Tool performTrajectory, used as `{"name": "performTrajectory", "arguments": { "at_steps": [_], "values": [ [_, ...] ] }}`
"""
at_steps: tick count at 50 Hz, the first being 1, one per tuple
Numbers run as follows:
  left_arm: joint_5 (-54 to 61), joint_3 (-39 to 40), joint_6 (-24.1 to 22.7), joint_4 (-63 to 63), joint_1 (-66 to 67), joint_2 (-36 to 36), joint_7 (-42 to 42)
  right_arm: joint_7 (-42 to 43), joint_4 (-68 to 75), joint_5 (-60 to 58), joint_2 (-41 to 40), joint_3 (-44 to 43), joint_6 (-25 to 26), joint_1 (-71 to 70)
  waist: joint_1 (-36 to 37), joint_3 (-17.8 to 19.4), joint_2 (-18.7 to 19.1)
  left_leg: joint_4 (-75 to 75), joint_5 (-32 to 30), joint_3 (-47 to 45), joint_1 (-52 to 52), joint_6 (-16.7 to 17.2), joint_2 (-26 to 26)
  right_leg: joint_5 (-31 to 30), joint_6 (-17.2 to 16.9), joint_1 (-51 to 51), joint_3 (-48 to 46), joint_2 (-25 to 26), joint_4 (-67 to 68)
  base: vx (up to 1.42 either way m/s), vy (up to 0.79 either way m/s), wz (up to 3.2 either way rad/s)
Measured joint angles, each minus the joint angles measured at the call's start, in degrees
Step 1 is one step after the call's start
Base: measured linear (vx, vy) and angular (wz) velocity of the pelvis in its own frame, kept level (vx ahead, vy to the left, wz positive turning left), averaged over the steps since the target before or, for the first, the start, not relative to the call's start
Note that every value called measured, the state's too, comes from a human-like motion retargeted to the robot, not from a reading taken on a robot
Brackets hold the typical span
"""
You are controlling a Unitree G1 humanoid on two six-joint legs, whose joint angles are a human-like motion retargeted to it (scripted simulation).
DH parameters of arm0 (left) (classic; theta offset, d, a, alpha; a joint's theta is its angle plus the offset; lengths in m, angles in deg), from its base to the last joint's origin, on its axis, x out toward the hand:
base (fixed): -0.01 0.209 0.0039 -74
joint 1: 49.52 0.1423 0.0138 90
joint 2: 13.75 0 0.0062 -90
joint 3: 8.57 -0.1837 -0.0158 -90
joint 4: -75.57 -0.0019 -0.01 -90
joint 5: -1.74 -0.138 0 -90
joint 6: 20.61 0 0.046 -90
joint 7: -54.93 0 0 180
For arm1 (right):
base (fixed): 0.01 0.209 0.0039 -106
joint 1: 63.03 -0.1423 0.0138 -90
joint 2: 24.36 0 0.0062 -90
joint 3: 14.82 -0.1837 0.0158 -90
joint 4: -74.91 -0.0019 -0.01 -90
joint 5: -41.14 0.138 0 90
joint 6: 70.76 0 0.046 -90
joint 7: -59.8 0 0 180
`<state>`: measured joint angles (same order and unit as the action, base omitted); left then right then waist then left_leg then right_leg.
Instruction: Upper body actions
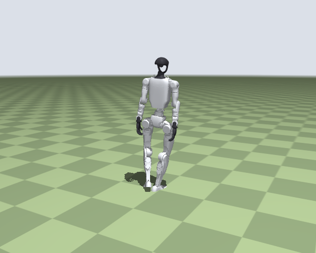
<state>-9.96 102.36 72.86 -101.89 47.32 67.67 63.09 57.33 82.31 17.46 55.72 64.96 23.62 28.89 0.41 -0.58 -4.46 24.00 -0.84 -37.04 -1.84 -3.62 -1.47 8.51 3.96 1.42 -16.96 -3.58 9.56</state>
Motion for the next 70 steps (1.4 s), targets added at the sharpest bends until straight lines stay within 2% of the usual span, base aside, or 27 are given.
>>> {"name": "performTrajectory", "arguments": {
  "at_steps": [2, 5, 8, 10, 14, 20, 24, 28, 30, 31, 33, 34, 35, 37, 38, 40, 42, 45, 51, 56, 59, 60, 61, 62, 65, 68, 70],
  "values": [
    [-0.8, 3.4, 4.7, -8.2, 3.1, 2.0, 0.5, -0.6, -1.3, -1.6, -3.0, 3.4, -2.8, -16.9, 1.9, 5.1, 1.5, 33.4, -6.5, 9.0, 21.2, -3.6, -11.5, -2.2, -1.9, -0.4, 2.1, -0.6, -1.2, -0.63, -0.25, -0.74],
    [1.0, 4.6, 6.7, -9.9, 12.2, 4.1, 2.5, -7.9, -15.7, -5.3, -8.4, 4.1, -7.5, -35.2, 5.7, 13.8, 1.8, 61.2, -0.8, 15.9, 43.3, -3.8, -17.6, -6.1, -0.6, 0.5, 4.3, 2.4, -4.5, -0.69, -0.31, -0.82],
    [-6.0, 8.1, 7.0, -9.9, 17.9, 5.2, 3.5, -13.4, -29.4, -5.0, -9.6, 2.0, -12.3, -49.2, 13.5, 24.0, -1.4, 72.0, 6.2, 8.1, 54.8, -10.4, -21.2, -6.7, -0.2, 2.5, 8.6, -0.5, -2.6, -0.31, -0.30, -1.34],
    [-10.1, 9.2, 7.3, -9.9, 22.0, 6.6, 4.8, -13.4, -35.6, -2.6, -7.8, 1.5, -15.0, -55.3, 20.6, 27.4, -3.0, 71.4, 8.5, 3.6, 60.7, -11.2, -19.1, -6.9, 0.4, 2.9, 12.1, -3.0, -1.7, 0.09, -0.14, -1.33],
    [-6.2, 8.0, 9.9, -9.9, 27.5, 10.7, 5.4, -12.6, -42.6, 2.9, -5.7, 1.5, -18.1, -58.1, 27.3, 25.3, -6.6, 66.1, 10.5, -1.6, 67.0, -11.2, -15.7, -7.0, 0.3, 0.4, 14.1, -7.6, -0.1, 0.36, 0.03, -0.21],
    [3.5, 9.7, 6.9, -9.9, 20.1, 7.0, 4.3, -13.3, -41.9, -5.6, -7.2, 5.5, -21.2, -51.9, 19.5, 14.5, -5.6, 65.8, 10.5, 1.8, 59.3, -9.0, -17.4, -8.2, 0.2, -1.1, 10.3, -3.7, -4.1, 0.13, 0.07, 0.62],
    [7.2, 7.4, 4.7, -7.9, 9.5, 4.9, 4.6, -12.4, -32.3, -14.6, -7.4, 4.9, -19.0, -39.9, 13.5, 6.8, -2.8, 51.6, 10.5, 4.2, 40.0, -5.6, -14.7, -7.6, -0.9, 0.4, 5.8, 0.1, -7.5, 0.18, 0.04, 0.90],
    [10.6, 1.2, 1.9, -5.5, -1.2, 2.8, -1.1, -10.7, -22.7, -21.9, -5.4, 1.5, -13.8, -19.9, 6.9, 0.7, 0.5, 12.8, 1.7, 10.3, 14.4, -0.2, -0.8, -3.1, -3.0, 3.5, 0.0, 3.2, -4.9, 0.43, 0.17, 1.09],
    [11.0, -3.2, 0.0, -4.3, -6.2, 1.4, -3.5, -8.2, -17.0, -23.5, -3.5, -1.6, -10.4, -8.3, 3.2, -1.9, 2.8, -8.3, 14.0, 15.7, 2.4, -0.8, 6.2, -3.8, -4.6, 3.9, -3.5, 5.7, 0.5, 0.61, 0.21, 1.24],
    [11.2, -5.4, -0.5, -3.9, -8.6, 0.5, -3.7, -6.8, -14.0, -23.8, -2.4, -3.2, -9.2, -4.7, 1.2, -2.3, 3.6, -14.6, 14.4, 9.0, -1.8, -2.3, 4.8, -9.5, -4.5, 3.1, -7.1, 6.1, 4.7, 0.40, 0.25, 1.76],
    [11.2, -10.0, -0.9, -2.0, -20.7, -1.5, -3.8, -2.7, -5.7, -23.6, 1.5, -8.2, -5.0, 0.3, -11.1, -1.3, 7.2, -22.2, 11.7, 9.2, -3.1, -0.8, -0.6, -26.6, -3.6, -12.1, -17.2, -1.0, 32.1, -0.26, 0.16, 3.36],
    [9.7, -11.3, -1.7, 0.1, -27.0, -2.1, -3.8, -0.1, -2.5, -22.3, 3.0, -10.1, -3.6, 2.5, -14.0, 0.9, 8.1, -22.0, 10.4, 14.2, -1.7, -0.4, -1.9, -29.7, -6.3, -23.2, -9.1, 3.7, 45.4, -0.64, 0.05, 2.28],
    [7.6, -12.1, -2.8, 2.5, -32.4, -2.5, -3.8, 2.7, -0.3, -20.5, 4.2, -11.3, -2.8, 4.9, -14.3, 3.7, 8.2, -20.3, 9.4, 20.0, 0.0, -0.7, -2.1, -29.4, -10.6, -34.4, 5.8, 13.5, 56.0, -0.54, 0.10, -0.67],
    [3.7, -13.3, -3.1, 7.4, -42.6, -1.4, -3.5, 4.2, 0.0, -17.5, 6.0, -12.7, -1.0, 8.7, -10.9, 7.9, 7.7, -18.8, 9.5, 23.3, 2.3, -3.1, 0.5, -24.2, 2.7, -45.0, -0.9, 3.7, 71.0, -0.61, 0.24, -1.09],
    [0.6, -13.1, -2.4, 12.3, -48.6, -0.9, -5.1, 4.3, 0.0, -15.6, 7.4, -12.9, 0.9, 11.0, -15.2, 12.0, 8.7, -17.9, 10.3, 19.3, 2.1, -3.4, -2.1, -20.8, 7.8, -51.0, -6.4, -2.9, 78.9, -0.72, 0.37, 0.78],
    [-2.2, -12.4, -3.8, 18.5, -56.6, 0.2, -9.6, 4.8, 0.0, -14.3, 10.0, -13.4, 4.0, 14.3, -20.0, 17.6, 9.7, -16.3, 10.8, 21.8, 2.8, -4.5, -2.8, -17.1, 10.7, -59.5, -8.7, -5.4, 85.2, -0.45, 0.38, 0.85],
    [-3.3, -11.8, -6.6, 22.4, -60.1, 0.5, -13.3, 6.8, 0.0, -12.9, 11.8, -13.2, 5.7, 19.0, -21.4, 18.7, 10.3, -17.2, 10.6, 21.2, 2.1, -4.6, -3.7, -16.4, 10.8, -66.0, -9.4, -1.3, 84.3, 0.08, 0.08, -0.27],
    [-3.6, -11.9, -9.0, 26.3, -59.6, 1.1, -15.1, 11.1, 0.0, -10.9, 14.0, -13.9, 5.9, 26.2, -21.4, 14.1, 10.4, -18.3, 10.8, 18.1, 2.2, -4.1, -4.0, -14.7, 10.8, -69.7, -9.5, -0.3, 80.5, 0.43, -0.13, -0.53],
    [-4.3, -12.8, -8.2, 23.8, -52.4, -2.4, -14.5, 11.2, 0.0, -7.8, 10.4, -17.2, 1.8, 28.0, -16.1, 5.7, 11.1, -20.2, 10.1, 18.0, 3.3, -2.0, -3.9, -15.7, 7.6, -48.6, -8.5, 1.4, 64.1, 0.16, -0.21, -0.32],
    [2.0, -13.1, -7.7, 13.2, -33.1, -3.1, -12.3, 5.6, 0.0, -7.9, 6.3, -9.8, -0.6, 17.5, -11.5, 3.1, 8.0, -17.6, 13.0, 12.0, -0.2, -1.2, -1.3, -21.4, 0.2, -13.5, -1.2, 7.6, 25.4, 0.15, -0.02, -0.45],
    [1.2, -8.8, -2.7, 1.9, -17.9, -2.6, -9.6, 5.0, 0.0, -8.2, 3.9, -3.8, 0.1, 7.9, -8.8, -1.7, 4.6, -2.4, 6.8, 5.5, 5.0, -0.7, -1.3, -3.4, -2.6, 1.6, -10.2, 3.9, 0.8, 0.15, -0.01, -0.07],
    [0.6, -6.7, -0.2, -2.5, -13.7, -2.0, -8.8, 4.4, 0.0, -7.5, 2.8, -1.7, 0.2, 3.5, -7.4, -3.7, 2.8, 8.7, -0.1, 1.9, 9.9, -0.4, -4.0, -0.5, -1.1, 2.0, -12.7, 1.8, -3.4, -0.27, -0.07, -1.38],
    [0.5, -4.3, 1.8, -6.4, -10.6, -0.3, -7.8, 3.5, 0.0, -6.2, 1.5, -0.4, -1.0, -3.0, -1.0, -3.4, 3.4, 24.6, -4.7, 2.7, 20.6, -2.1, -12.1, -1.7, -0.9, 0.6, -6.3, 3.6, -6.0, -0.42, -0.18, -2.29],
    [0.8, -2.1, 3.7, -9.2, -6.8, 1.4, -6.8, 2.6, -0.3, -5.1, 0.1, 1.1, -2.5, -9.5, 3.8, -2.6, 3.3, 38.3, -6.8, 4.6, 30.2, -4.0, -17.3, -2.9, -0.6, -0.3, -1.8, 4.8, -7.8, -0.42, -0.32, -2.41],
    [4.8, 2.0, 11.6, -9.9, 5.9, 5.9, 0.8, -3.3, -6.4, -7.6, -4.2, 2.5, -5.2, -29.0, 9.0, 5.9, 1.1, 62.6, 0.5, 13.2, 50.4, -8.4, -22.6, -5.2, 0.9, 0.4, 0.9, 5.5, -7.5, -0.48, -0.35, -1.35],
    [-0.6, 12.5, 9.9, -9.9, 13.8, 7.1, 4.9, -8.5, -20.1, -9.3, -8.4, -1.2, -9.9, -43.4, 19.5, 18.9, -3.5, 69.8, 6.4, 7.1, 56.6, -11.2, -24.8, -4.6, 2.8, 2.2, 8.6, 0.6, -4.2, -0.47, -0.35, -2.16],
    [-1.2, 17.2, 9.8, -9.9, 19.9, 8.8, 6.3, -12.3, -27.5, -4.8, -8.6, -0.2, -13.3, -50.5, 25.1, 23.1, -4.7, 70.9, 9.5, 5.3, 61.6, -11.4, -25.4, -4.1, 4.4, 3.3, 12.1, -0.7, -3.0, 0.12, -0.22, -1.50]
  ]
}}
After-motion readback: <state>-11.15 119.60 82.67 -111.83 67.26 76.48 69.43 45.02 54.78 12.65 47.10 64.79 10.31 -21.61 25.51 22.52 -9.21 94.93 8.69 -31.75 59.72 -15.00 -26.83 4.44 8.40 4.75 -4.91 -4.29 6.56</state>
